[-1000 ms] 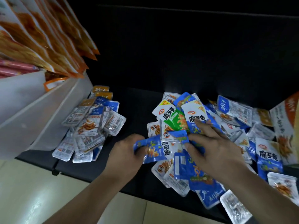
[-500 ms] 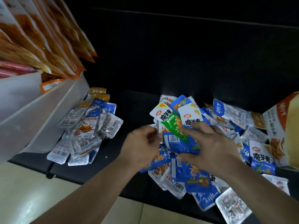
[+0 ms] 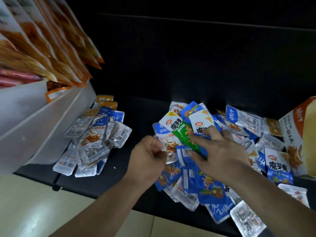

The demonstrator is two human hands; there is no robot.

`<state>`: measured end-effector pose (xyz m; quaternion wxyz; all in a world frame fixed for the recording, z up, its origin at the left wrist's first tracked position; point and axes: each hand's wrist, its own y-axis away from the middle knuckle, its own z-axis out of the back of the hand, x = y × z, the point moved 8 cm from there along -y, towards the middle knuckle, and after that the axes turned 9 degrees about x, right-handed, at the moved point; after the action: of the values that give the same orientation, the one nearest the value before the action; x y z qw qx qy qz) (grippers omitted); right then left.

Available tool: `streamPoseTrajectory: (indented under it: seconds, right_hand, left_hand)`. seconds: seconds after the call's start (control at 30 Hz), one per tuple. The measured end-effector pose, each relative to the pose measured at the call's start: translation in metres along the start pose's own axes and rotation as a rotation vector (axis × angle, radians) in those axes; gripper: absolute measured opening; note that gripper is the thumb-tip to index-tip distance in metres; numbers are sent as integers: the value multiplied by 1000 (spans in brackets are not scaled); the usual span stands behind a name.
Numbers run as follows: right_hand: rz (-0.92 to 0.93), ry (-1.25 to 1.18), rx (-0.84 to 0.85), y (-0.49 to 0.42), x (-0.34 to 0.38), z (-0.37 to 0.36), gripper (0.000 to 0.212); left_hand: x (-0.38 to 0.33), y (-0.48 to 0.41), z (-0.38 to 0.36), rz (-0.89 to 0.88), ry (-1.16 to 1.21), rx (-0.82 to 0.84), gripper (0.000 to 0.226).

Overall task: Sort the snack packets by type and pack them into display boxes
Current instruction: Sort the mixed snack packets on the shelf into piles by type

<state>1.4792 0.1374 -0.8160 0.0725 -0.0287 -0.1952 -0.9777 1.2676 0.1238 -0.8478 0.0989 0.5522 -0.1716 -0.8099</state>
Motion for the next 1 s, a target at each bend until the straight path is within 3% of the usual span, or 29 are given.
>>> streamPoseTrajectory:
  seconds: [0.1, 0.2, 0.33, 0.47, 0.73, 0.9, 1.0]
  right_hand:
    - [-16, 18, 17, -1, 1, -1, 65]
    - [-24, 37, 27, -1, 2, -1, 70]
    - [-17, 47, 36, -1, 3, -1, 72]
    - [-25, 31, 44, -2, 3, -2, 72]
    - [-37, 46, 34, -3, 3, -2, 73]
    - [-53, 39, 18, -3, 5, -3, 72]
    - [-53, 43, 17, -4, 7, -5, 72]
  left_hand:
    - [-3, -24, 12, -65, -426, 0, 48]
    - [-8, -39, 7, -104, -481, 14, 75]
    - [-8, -48, -4, -76, -411, 49, 67]
    - [-7, -49, 1, -5, -651, 20, 73]
    - [-11, -50, 0, 121, -597, 76, 59]
    - [-12, -48, -9, 84, -178, 37, 31]
    - [-10, -47, -15, 105, -62, 51, 39]
